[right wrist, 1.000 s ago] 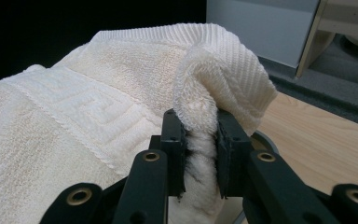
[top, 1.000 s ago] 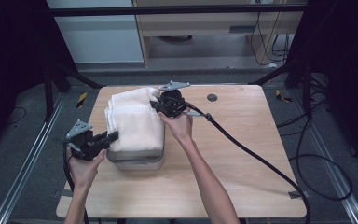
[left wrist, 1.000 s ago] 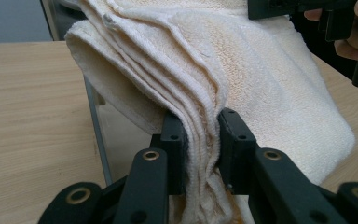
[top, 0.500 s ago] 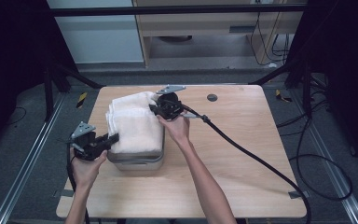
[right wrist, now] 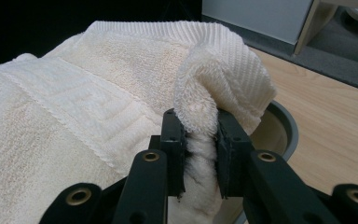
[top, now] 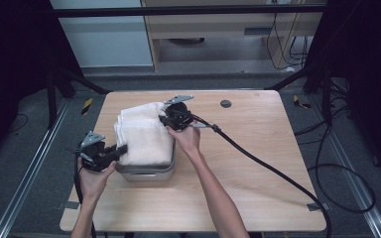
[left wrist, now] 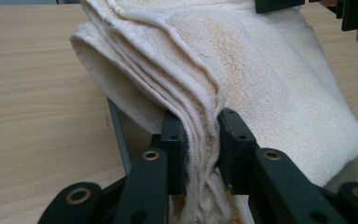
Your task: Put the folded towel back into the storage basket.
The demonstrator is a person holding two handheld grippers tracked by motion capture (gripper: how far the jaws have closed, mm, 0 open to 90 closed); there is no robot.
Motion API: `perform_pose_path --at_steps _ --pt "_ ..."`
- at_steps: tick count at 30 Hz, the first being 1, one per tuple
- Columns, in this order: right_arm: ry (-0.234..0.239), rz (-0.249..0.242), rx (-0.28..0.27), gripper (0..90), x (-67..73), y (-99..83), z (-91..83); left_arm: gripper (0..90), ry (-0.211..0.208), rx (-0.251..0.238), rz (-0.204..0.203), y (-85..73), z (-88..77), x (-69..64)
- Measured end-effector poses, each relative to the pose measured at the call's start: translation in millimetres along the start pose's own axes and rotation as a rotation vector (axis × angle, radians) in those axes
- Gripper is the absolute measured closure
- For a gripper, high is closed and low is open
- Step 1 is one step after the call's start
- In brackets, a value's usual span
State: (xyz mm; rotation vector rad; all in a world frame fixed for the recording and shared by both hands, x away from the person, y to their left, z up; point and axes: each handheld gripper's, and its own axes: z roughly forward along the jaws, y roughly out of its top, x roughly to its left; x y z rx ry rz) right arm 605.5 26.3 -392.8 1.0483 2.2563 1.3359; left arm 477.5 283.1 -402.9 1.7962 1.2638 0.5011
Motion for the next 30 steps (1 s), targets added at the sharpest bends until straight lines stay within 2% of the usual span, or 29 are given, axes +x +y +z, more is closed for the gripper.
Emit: perform_pose_path --at_steps 14,18,23,26,28,29,30 --pt "-0.032 -0.008 0.048 75.2 0.2 -14.5 11.1 73.3 0.020 0.056 0.014 -9.8 15.4 -0.8" --pt "-0.033 0.007 0.063 74.4 -2.2 -19.4 11.4 72.9 0.027 0.084 0.008 -12.6 21.6 0.2" --pt "-0.050 -0.027 0.090 71.8 0.9 -25.2 15.0 65.7 0.062 0.121 0.010 -15.7 27.2 0.5" --pt "-0.055 -0.044 0.101 65.8 1.9 -27.9 16.3 58.1 0.068 0.110 0.008 -14.8 27.5 -0.4" --pt "-0.066 -0.066 0.094 63.1 2.3 -28.5 15.4 54.6 0.082 0.102 0.023 -12.8 25.5 -2.4" --pt "-0.071 -0.074 0.086 63.2 2.7 -28.5 14.4 51.9 0.093 0.082 0.036 -11.4 22.9 -3.3" --pt "-0.068 -0.078 0.074 62.8 2.3 -27.9 11.5 51.4 0.087 0.076 0.035 -10.1 21.1 -3.3"
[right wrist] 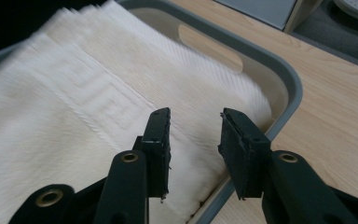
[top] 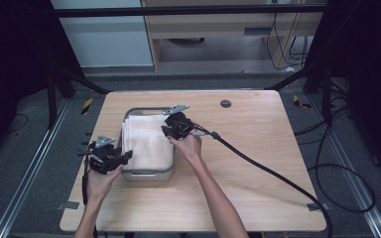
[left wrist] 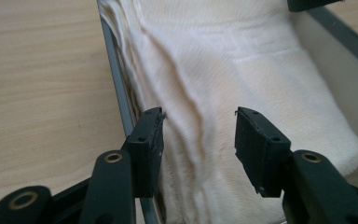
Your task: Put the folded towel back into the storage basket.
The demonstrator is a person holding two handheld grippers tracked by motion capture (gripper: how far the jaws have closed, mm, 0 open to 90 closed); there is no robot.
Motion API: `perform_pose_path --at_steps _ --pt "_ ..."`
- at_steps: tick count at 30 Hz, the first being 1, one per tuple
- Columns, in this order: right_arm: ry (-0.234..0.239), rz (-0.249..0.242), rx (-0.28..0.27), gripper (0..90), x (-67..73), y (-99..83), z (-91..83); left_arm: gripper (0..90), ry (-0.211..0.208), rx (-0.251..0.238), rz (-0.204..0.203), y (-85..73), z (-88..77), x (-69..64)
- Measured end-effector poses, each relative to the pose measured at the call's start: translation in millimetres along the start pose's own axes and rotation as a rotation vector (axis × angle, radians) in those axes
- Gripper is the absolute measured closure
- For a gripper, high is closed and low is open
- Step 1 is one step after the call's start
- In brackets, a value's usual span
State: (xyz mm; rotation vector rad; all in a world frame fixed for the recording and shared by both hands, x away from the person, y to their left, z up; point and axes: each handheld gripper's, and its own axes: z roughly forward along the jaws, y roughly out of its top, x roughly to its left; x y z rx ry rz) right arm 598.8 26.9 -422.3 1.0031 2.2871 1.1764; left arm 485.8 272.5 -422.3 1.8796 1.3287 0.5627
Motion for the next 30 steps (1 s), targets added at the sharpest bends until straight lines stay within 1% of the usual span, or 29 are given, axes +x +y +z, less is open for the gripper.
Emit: perform_pose_path --at_steps 2,7,10,12,13,16,18,21,23,25,27,29,30 --pt "0.006 0.007 -0.019 61.3 -0.7 1.6 -5.7 50.1 -0.007 -0.033 -0.005 2.3 -5.9 0.1" --pt "0.009 0.015 -0.079 54.3 -2.3 7.2 -26.8 48.8 -0.020 -0.106 0.006 7.7 -21.5 -3.2" --pt "0.002 0.009 -0.110 47.9 -4.5 9.2 -42.7 46.7 -0.024 -0.153 0.011 10.9 -30.8 -6.7" --pt "-0.003 0.012 -0.137 40.8 -7.9 8.7 -55.5 44.2 -0.034 -0.178 0.018 11.9 -36.0 -9.3" --pt "-0.008 0.021 -0.142 38.3 -8.8 8.1 -60.1 43.4 -0.036 -0.191 0.023 11.9 -38.3 -10.5" --pt "-0.034 0.012 -0.155 30.5 -15.2 2.8 -77.5 40.0 -0.040 -0.211 0.035 11.5 -43.2 -13.6" --pt "-0.046 0.014 -0.158 27.1 -19.7 -2.5 -89.5 39.0 -0.047 -0.217 0.041 10.3 -44.1 -15.3" --pt "-0.060 0.016 -0.167 24.5 -28.5 -13.5 -108.8 37.3 -0.045 -0.215 0.049 8.3 -42.4 -16.9" --pt "-0.055 0.034 -0.173 22.6 -35.1 -22.2 -121.9 35.4 -0.052 -0.220 0.046 7.0 -40.9 -17.6" --pt "-0.053 0.051 -0.174 20.4 -41.6 -32.0 -134.2 33.4 -0.055 -0.230 0.056 5.6 -41.0 -17.8" --pt "-0.060 0.052 -0.179 19.4 -48.6 -42.8 -146.7 30.9 -0.061 -0.242 0.053 2.7 -41.5 -17.0" --pt "-0.062 0.066 -0.188 18.5 -54.5 -53.3 -157.2 30.2 -0.061 -0.244 0.044 -1.1 -42.5 -14.9" --pt "-0.059 0.078 -0.187 17.9 -58.6 -61.5 -164.0 29.8 -0.063 -0.241 0.040 -3.0 -43.0 -13.5"
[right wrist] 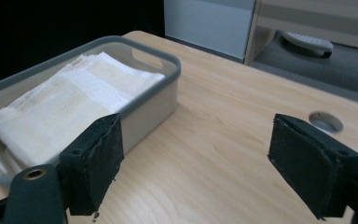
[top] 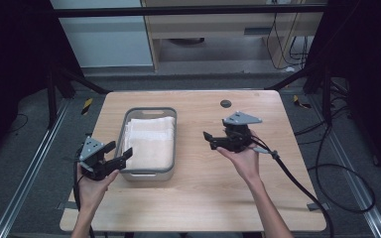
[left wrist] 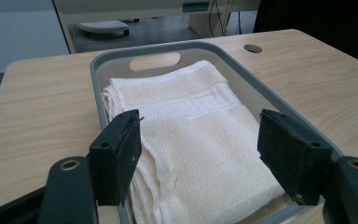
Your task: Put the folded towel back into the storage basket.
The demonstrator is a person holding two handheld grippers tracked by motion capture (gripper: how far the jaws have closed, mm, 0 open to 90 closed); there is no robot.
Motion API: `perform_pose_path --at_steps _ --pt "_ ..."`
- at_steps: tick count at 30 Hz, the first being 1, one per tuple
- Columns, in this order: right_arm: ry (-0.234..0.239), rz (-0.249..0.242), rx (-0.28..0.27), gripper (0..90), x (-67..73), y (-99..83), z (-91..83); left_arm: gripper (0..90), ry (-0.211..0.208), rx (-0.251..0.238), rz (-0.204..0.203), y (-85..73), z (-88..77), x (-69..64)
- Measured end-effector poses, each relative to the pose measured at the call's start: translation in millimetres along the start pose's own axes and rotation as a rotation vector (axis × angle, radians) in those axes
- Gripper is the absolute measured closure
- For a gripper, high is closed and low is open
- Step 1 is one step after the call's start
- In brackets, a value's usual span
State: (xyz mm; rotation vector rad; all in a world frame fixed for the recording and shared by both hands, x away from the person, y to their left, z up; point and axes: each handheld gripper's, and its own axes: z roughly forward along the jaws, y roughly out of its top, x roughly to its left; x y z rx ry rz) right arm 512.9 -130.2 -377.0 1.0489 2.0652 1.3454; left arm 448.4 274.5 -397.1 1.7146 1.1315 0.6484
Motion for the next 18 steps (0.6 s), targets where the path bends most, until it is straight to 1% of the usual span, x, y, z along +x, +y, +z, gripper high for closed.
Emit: perform_pose_path --at_steps 2,4,6,8,10,12,15,18 --pt "0.004 0.017 0.002 16.3 -7.4 -11.4 -11.3 28.9 0.004 -0.002 -0.006 -4.1 -2.9 2.1" --pt "-0.006 0.020 0.008 15.1 -14.8 -24.9 -22.9 28.1 0.006 -0.003 -0.012 -8.6 -6.6 4.3" --pt "-0.019 0.024 0.003 14.1 -20.8 -35.4 -31.3 27.6 0.011 -0.003 -0.019 -13.7 -10.0 6.3" --pt "-0.028 0.039 -0.001 13.5 -27.8 -46.7 -40.7 27.3 0.019 -0.003 -0.021 -18.8 -13.5 8.1" --pt "-0.034 0.058 -0.008 12.7 -34.4 -57.4 -48.6 27.3 0.032 -0.014 -0.023 -23.8 -16.8 9.0" --pt "-0.040 0.070 -0.011 12.3 -40.5 -67.2 -56.5 26.9 0.032 -0.016 -0.025 -29.4 -20.7 9.3" --pt "-0.052 0.076 -0.005 12.2 -48.5 -82.3 -67.7 26.6 0.040 -0.011 -0.005 -37.1 -25.5 8.4" --pt "-0.067 0.091 -0.003 12.5 -55.6 -98.3 -78.0 26.8 0.041 -0.001 0.003 -46.2 -30.2 8.4"
